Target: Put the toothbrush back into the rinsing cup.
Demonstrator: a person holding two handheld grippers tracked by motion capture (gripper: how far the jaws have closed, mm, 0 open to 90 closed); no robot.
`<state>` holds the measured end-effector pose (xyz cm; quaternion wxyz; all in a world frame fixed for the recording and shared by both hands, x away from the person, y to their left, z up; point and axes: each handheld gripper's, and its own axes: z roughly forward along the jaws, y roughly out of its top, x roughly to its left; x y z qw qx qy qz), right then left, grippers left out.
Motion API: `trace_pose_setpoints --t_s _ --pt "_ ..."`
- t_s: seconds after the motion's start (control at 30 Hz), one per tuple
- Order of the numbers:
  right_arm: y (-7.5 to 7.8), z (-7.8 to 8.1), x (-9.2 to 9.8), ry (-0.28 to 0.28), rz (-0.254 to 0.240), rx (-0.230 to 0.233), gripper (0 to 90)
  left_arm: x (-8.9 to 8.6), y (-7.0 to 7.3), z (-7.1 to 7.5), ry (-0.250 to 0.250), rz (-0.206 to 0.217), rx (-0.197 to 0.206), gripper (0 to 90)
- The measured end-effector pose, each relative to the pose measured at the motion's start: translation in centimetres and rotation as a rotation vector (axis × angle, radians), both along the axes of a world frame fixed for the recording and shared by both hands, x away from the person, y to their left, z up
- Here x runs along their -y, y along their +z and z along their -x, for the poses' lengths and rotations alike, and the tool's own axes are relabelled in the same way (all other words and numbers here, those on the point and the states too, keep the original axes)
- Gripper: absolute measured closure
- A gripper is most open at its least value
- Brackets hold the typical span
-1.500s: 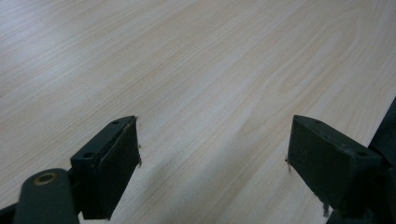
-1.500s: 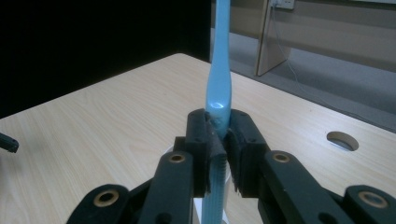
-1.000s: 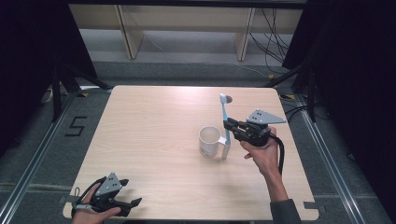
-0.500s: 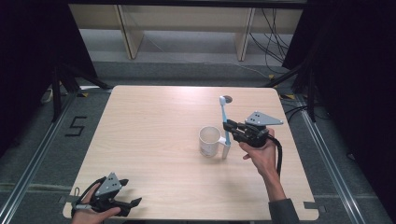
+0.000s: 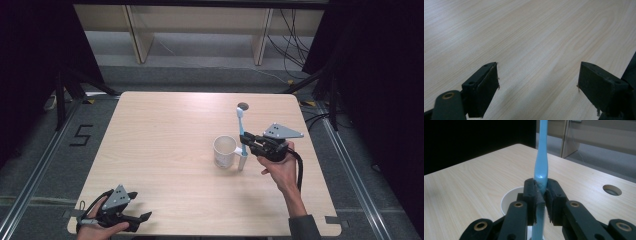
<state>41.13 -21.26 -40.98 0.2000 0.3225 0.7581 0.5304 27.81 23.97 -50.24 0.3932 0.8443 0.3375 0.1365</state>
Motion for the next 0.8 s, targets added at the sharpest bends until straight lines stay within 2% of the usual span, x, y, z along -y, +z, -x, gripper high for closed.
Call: trace_pose_setpoints --t_s 0.07,0.13,0.23,0.27,0.3,0.33,0.43,0.47,0.5,0.57,0.67,0.7,0.73,0.77,0.8 --pt "-0.2 0.0 0.2 -0.008 -0.006 0.011 79.3 0.0 0.0 0.0 -0.004 -0.003 0.001 16.1" --pt "-0.3 0.1 0.4 -0.005 -0.004 -0.004 79.3 0.0 0.0 0.0 0.0 0.0 -0.001 16.1" --pt "-0.5 0.2 0.3 -0.011 -0.012 0.0 79.3 0.0 0.0 0.0 -0.001 -0.003 0.0 16.1" --pt "-0.7 0.2 0.3 -0.007 0.01 0.007 79.2 0.0 0.0 0.0 0.0 -0.011 0.005 16.1" --pt "-0.7 0.2 0.3 -0.007 0.01 0.007 79.2 -0.1 0.1 0.0 -0.002 -0.013 0.005 16.1" --pt "-0.8 0.3 0.4 -0.002 0.02 -0.002 79.2 -0.1 0.1 0.0 -0.002 -0.003 0.0 16.0" --pt "-1.1 0.4 0.3 -0.004 0.006 -0.001 79.1 0.0 0.0 0.0 0.001 -0.002 0.001 16.1" --pt "-1.2 0.4 0.3 -0.012 0.004 -0.005 79.0 -0.1 0.1 -0.1 -0.005 -0.018 0.005 16.1" --pt "-1.2 0.5 0.4 -0.009 0.0 -0.019 79.0 -0.1 0.1 0.0 -0.003 -0.013 0.005 16.0" --pt "-1.4 0.4 0.6 -0.003 0.007 -0.006 78.8 -0.1 0.1 0.0 -0.003 -0.014 0.005 16.1" --pt "-1.6 0.7 0.6 -0.017 0.001 -0.03 78.7 0.0 0.0 0.0 -0.001 -0.002 0.002 16.0" --pt "-1.7 0.7 0.8 -0.015 0.03 -0.014 78.8 0.0 0.0 0.0 -0.001 -0.001 0.002 16.1" --pt "-1.7 0.7 0.8 -0.015 0.03 -0.014 78.8 0.0 0.0 0.0 -0.001 -0.001 0.002 16.1" --pt "-1.8 0.9 0.8 -0.011 0.034 -0.035 78.9 0.0 0.0 0.0 -0.001 -0.001 0.003 16.1" --pt "-2.0 1.0 0.9 -0.01 0.044 -0.029 78.9 0.0 0.0 0.0 -0.002 -0.002 -0.001 16.1"
